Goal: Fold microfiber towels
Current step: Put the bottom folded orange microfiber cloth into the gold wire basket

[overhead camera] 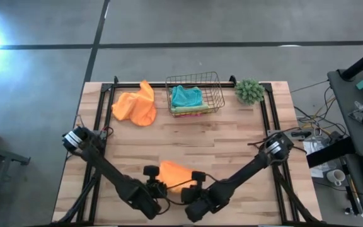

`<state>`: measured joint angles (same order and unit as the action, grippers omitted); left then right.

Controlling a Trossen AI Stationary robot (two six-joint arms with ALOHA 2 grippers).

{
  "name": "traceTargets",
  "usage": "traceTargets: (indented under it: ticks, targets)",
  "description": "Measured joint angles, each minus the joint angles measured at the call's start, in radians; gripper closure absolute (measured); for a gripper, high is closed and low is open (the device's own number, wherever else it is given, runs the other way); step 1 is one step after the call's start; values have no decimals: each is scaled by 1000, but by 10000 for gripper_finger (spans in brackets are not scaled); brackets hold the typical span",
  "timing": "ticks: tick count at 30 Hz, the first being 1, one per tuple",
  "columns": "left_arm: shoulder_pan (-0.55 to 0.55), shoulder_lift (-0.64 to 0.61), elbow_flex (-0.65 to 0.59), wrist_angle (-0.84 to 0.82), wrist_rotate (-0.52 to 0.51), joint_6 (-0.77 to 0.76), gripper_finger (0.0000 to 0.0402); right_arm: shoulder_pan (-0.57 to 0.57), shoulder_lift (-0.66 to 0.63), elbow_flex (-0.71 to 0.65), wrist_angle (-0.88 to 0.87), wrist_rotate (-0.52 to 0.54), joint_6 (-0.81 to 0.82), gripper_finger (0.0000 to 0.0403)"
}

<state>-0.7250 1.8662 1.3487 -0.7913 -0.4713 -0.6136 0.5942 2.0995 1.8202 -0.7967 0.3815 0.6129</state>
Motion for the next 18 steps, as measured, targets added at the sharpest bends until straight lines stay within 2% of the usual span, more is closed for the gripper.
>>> traceTargets:
  ticks: [8, 18]
  targets:
    - [68, -112, 0, -29, 6, 76, 401, -1, -101, 2, -36, 105, 23, 394]
    - [194, -254, 0, -65, 21, 181, 401, -48, -230, 2, -181, 228, 18, 394]
